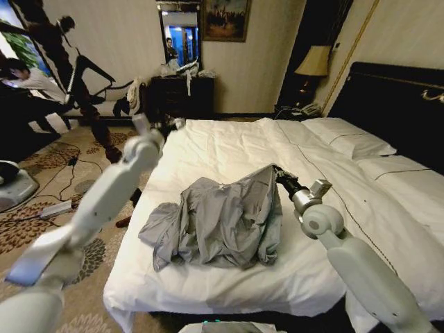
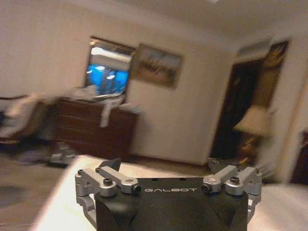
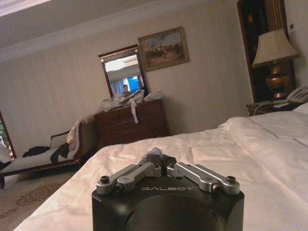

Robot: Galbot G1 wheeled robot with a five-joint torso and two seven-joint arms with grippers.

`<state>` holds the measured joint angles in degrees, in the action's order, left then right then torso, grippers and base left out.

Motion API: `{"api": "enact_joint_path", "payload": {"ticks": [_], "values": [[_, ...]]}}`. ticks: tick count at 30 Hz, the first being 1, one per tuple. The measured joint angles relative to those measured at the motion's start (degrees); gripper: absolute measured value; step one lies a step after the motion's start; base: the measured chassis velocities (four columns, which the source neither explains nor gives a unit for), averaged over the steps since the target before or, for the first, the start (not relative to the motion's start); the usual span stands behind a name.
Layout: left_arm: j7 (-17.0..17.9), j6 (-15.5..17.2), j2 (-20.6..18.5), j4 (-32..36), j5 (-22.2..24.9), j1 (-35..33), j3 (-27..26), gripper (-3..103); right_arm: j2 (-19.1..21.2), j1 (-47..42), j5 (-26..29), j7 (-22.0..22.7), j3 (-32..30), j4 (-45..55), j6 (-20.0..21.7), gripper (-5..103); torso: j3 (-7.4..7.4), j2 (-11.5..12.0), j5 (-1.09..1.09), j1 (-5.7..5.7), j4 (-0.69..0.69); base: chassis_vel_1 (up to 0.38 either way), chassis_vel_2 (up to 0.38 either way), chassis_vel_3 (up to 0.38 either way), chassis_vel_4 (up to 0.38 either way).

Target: Pick up the clothes from the bed and hang them on the clothes hanger.

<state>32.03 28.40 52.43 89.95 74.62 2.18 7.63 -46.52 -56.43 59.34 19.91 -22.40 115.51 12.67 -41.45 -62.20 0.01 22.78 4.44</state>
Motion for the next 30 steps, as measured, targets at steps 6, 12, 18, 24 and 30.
{"api": "enact_joint_path", "payload": {"ticks": [6, 12, 18, 24, 30], "values": [[3.1, 7.5, -7.7, 1.0, 4.9, 8.8, 1.7, 100, 0.3, -1.0, -0.1, -0.3, -1.8, 0.5, 0.0, 0, 0.01, 0.0, -0.01, -0.01, -0.01, 0.0, 0.0, 0.0, 0.0], [3.6, 10.7, -10.3, -2.7, 7.0, 15.6, 4.4, 100, 0.2, -0.7, -0.2, -0.3, -1.5, 1.1, 0.0, 0, 0.0, 0.0, -0.03, -0.01, 0.04, 0.0, 0.0, 0.0, 0.0], [7.1, 13.8, -10.4, -7.8, 4.7, 20.6, 7.1, 101, 0.3, -1.0, -0.2, -0.2, -2.1, 1.8, 0.0, 0, 0.0, 0.0, -0.02, -0.01, 0.04, 0.0, 0.0, 0.0, 0.0], [10.1, 14.1, -12.1, -9.4, 4.6, 23.0, 7.2, 99, 0.9, -2.3, -0.2, -0.1, -3.1, 2.9, 0.1, 0, 0.01, 0.0, -0.01, -0.01, 0.03, 0.0, 0.0, 0.0, 0.0], [9.3, 14.1, -14.7, -11.8, 5.1, 23.3, 7.1, 98, 0.7, -2.7, -0.1, 0.3, -3.7, 3.3, 0.2, 0, 0.0, 0.0, -0.03, -0.01, 0.01, 0.0, 0.0, 0.0, 0.0]]}}
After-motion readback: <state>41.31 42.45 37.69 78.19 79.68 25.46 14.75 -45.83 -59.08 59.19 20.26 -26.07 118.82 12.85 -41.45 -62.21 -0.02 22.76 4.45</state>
